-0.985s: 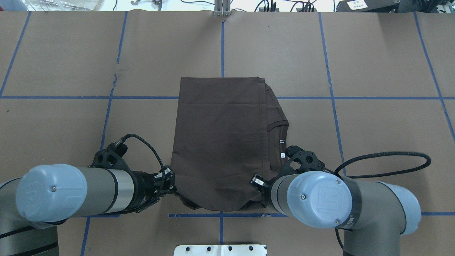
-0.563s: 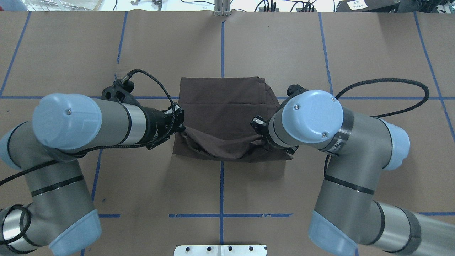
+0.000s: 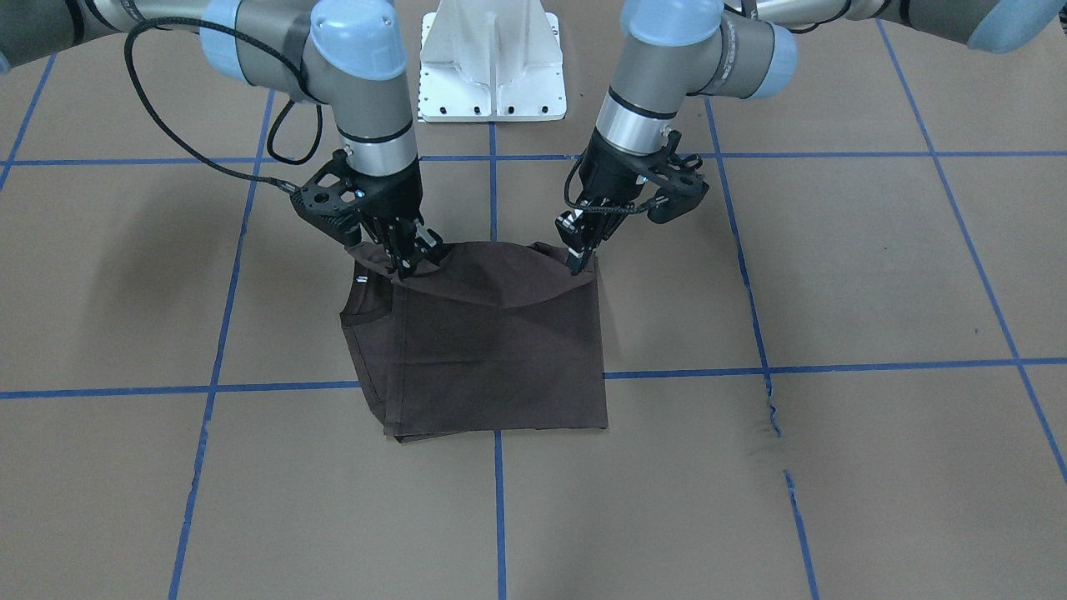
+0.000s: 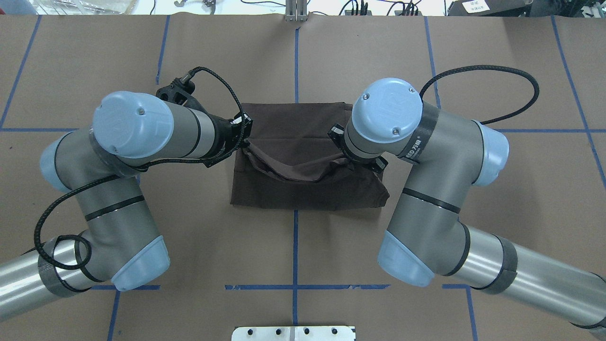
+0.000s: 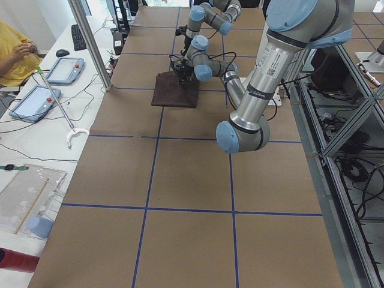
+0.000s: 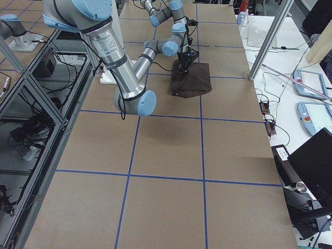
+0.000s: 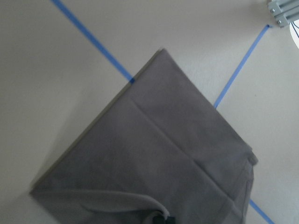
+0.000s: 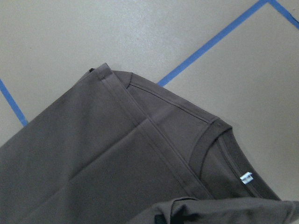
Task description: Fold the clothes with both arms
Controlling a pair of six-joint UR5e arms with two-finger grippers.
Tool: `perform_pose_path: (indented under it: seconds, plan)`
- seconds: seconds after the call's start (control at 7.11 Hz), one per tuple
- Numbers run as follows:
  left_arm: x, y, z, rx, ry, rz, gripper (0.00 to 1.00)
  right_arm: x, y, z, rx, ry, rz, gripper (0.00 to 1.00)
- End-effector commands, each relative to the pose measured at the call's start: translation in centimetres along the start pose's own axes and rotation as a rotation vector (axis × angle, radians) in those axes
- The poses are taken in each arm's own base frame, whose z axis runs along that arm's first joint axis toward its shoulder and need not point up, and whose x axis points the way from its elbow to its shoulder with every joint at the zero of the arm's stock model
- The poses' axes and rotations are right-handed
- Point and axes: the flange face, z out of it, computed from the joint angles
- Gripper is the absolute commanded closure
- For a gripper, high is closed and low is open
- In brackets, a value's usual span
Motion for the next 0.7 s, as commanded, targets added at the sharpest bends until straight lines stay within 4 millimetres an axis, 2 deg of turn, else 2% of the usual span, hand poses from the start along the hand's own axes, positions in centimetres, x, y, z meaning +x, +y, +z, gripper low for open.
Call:
perform_pose_path:
  seconds: [0.0,0.14,0.28,0.42,0.56]
  plan:
    - [3.4,-7.3,8.9,0.172,-0.035,0.027,0.25,-5.3,-8.2,7.7,0.009,-0.043,-0.051,0.04]
    - [3.0,-11.8,9.1,0.245,-0.042,0.063,0.0,-11.5,-12.6,7.0,0.051,-0.036,-0.031,0.0]
    - [2.8,-12.8,8.2,0.249,-0.03,0.085,0.0,-10.7,-17.4,5.1,-0.008,-0.038,-0.066,0.0]
    - [0.9,-13.1,6.8,0.246,-0.019,0.092,0.0,-9.8,-18.3,4.3,-0.021,-0.05,-0.066,0.0]
    - [-0.1,-13.0,4.0,0.241,0.016,0.124,0.0,-7.3,-19.7,3.7,-0.036,-0.056,-0.078,0.0]
